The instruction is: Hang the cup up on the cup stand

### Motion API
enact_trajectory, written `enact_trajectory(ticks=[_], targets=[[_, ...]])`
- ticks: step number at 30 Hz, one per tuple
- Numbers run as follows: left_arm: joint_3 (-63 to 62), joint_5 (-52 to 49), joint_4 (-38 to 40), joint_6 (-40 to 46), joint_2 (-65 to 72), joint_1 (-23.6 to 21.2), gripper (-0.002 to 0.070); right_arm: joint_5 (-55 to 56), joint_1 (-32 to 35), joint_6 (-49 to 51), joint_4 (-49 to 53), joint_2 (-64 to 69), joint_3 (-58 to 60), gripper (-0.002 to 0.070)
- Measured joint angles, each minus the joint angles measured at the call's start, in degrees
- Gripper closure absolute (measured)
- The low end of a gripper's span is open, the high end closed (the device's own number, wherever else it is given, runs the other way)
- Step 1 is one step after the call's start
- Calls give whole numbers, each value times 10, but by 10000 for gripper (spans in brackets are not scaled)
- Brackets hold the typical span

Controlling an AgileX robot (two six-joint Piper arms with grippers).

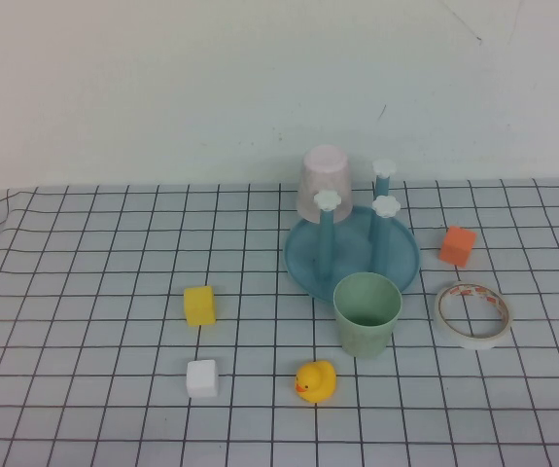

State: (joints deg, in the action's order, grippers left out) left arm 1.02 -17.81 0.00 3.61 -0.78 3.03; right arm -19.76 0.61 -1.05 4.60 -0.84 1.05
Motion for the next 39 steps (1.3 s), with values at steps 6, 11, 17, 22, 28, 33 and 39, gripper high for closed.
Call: enact_trajectory(ticks=[6, 11, 17, 22, 28, 33, 39], targets=[[0, 0, 0, 0, 0, 0, 676, 0, 0, 0, 0, 0, 0, 678], [0, 0, 0, 0, 0, 0, 676, 0, 0, 0, 0, 0, 0, 678], [0, 0, 0, 0, 0, 0, 676, 0, 0, 0, 0, 0, 0, 678], [0, 0, 0, 0, 0, 0, 676, 0, 0, 0, 0, 0, 0, 678], [0, 0, 0, 0, 0, 0, 676, 0, 0, 0, 0, 0, 0, 678], [0, 0, -10, 0, 0, 0, 676, 0, 0, 0, 0, 0, 0, 678], [0, 1, -21, 0, 0, 0, 676, 0, 0, 0, 17, 0, 0, 678]])
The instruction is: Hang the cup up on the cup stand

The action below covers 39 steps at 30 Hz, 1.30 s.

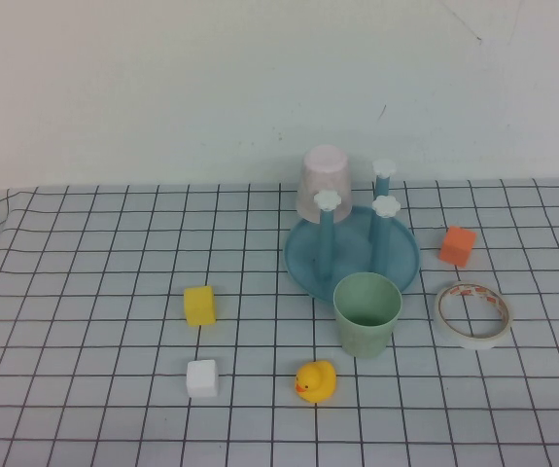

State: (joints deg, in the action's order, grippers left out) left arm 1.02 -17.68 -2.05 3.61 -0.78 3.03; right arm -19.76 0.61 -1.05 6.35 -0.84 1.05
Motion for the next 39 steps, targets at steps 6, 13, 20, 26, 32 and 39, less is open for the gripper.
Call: enact_trajectory(ticks=[6, 13, 20, 26, 32, 39], targets=[[0, 0, -2, 0, 0, 0, 676, 0, 0, -1, 4, 0, 0, 678], [0, 0, -2, 0, 0, 0, 676, 2, 0, -1, 7, 0, 0, 678], [0, 15, -2, 0, 0, 0, 676, 19, 0, -1, 8, 0, 2, 678], [1, 167, -2, 0, 0, 0, 676, 139, 0, -1, 8, 0, 6, 678], [1, 421, -2, 0, 0, 0, 676, 339, 0, -1, 8, 0, 6, 678], [1, 557, -4, 0, 0, 0, 677, 501, 0, 14, 8, 0, 6, 678]])
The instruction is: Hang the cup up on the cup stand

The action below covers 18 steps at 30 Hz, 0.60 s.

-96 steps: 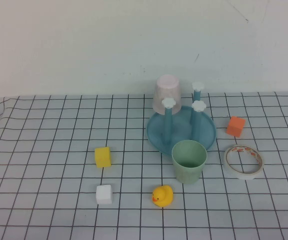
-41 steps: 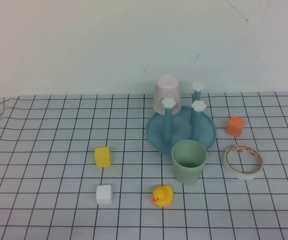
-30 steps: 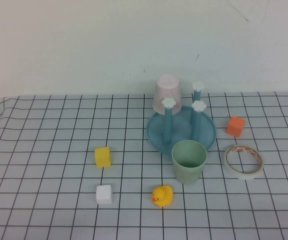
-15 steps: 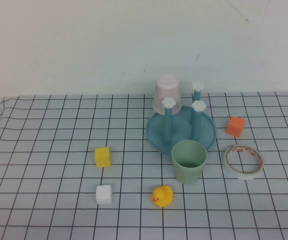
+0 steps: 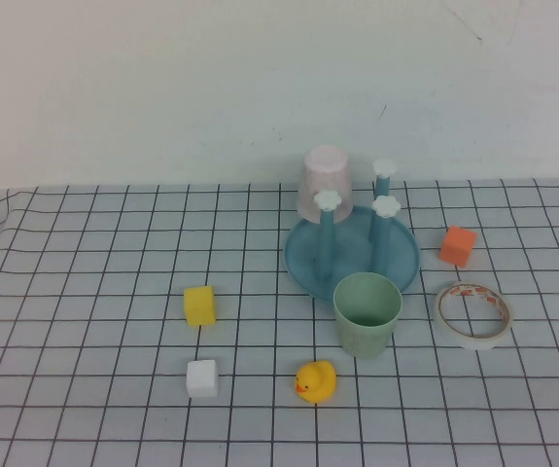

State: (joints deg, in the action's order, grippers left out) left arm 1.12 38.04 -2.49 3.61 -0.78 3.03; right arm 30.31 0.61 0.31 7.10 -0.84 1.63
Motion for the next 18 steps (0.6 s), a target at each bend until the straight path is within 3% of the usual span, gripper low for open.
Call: enact_trajectory(ticks=[9, 18], targets=[[-11, 6, 0, 2, 0, 0, 677, 20, 0, -12, -67, 0, -3, 678], [-226, -258, 15, 56, 23, 0, 677, -76, 0, -122, -142, 18, -136, 678]])
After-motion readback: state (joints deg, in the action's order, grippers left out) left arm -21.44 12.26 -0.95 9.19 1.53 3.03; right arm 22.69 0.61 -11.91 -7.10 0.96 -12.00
